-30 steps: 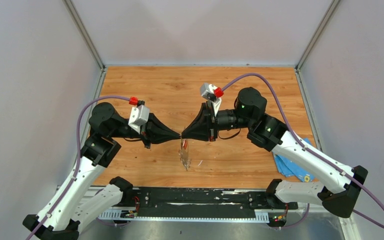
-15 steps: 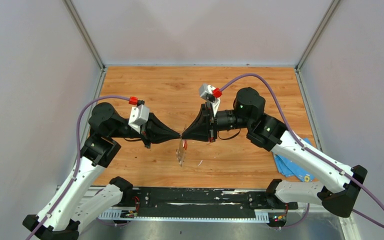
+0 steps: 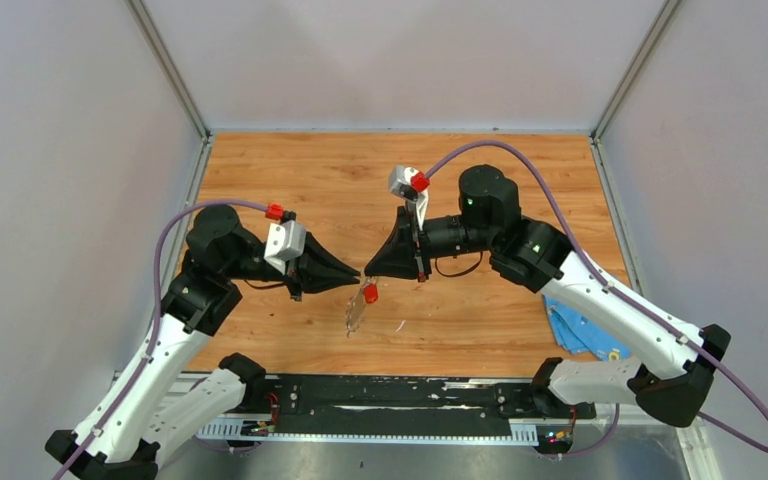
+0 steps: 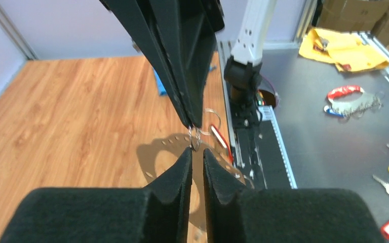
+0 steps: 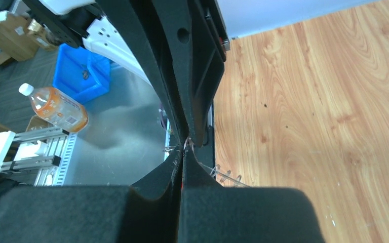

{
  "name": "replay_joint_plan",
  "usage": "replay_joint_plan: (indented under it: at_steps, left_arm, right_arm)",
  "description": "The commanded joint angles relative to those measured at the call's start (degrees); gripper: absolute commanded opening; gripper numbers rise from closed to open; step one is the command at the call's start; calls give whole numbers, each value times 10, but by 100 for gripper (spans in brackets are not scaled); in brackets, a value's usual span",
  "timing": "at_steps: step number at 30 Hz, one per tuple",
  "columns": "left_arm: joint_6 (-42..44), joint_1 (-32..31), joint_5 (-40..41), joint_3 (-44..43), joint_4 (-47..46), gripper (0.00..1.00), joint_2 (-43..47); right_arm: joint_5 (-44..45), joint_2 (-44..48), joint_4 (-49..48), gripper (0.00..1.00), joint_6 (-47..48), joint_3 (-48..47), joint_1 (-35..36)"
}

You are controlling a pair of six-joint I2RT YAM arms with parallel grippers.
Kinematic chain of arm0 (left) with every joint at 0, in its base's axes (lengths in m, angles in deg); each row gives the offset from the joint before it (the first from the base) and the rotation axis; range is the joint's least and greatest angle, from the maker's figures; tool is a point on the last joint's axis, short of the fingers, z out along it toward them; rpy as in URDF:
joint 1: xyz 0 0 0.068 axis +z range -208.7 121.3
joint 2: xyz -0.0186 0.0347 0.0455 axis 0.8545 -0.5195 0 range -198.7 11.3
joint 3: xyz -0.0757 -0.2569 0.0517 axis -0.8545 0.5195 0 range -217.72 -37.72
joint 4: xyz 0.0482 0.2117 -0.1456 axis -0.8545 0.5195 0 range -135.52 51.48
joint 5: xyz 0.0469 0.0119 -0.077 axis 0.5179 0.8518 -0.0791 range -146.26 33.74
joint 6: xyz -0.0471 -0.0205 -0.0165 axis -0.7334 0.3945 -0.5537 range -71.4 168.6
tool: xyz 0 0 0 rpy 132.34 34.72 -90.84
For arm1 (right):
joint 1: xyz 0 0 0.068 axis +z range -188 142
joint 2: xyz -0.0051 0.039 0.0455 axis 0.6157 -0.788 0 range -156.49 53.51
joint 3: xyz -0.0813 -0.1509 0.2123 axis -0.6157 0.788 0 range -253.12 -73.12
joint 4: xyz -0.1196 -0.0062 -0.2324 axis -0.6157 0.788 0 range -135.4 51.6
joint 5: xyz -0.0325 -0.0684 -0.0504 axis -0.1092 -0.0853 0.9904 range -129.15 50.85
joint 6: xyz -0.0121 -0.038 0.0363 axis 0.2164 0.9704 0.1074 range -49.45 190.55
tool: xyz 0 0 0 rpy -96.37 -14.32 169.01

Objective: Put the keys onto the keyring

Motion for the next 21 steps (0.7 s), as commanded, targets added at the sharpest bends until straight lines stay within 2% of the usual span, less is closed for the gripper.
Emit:
replay_joint_plan:
  at_steps: [1, 5, 9, 12, 21]
  left_arm:
    - [166, -2, -25, -23, 178, 15, -12]
    - [174, -2, -34, -38, 197, 16, -34]
    - [167, -2, -48, -42, 197, 28, -48]
    - [158, -2, -63, -49, 198, 32, -58]
    - [157, -3, -65, -50, 197, 32, -61]
  right_arm:
    - [26, -15, 121, 0, 52, -54, -1]
    - [48, -50, 223, 0, 91, -110, 14]
    - [76, -81, 298, 0, 134, -165, 45]
    - [88, -97, 324, 0, 153, -188, 59]
    - [71, -127, 338, 0, 163, -220, 70]
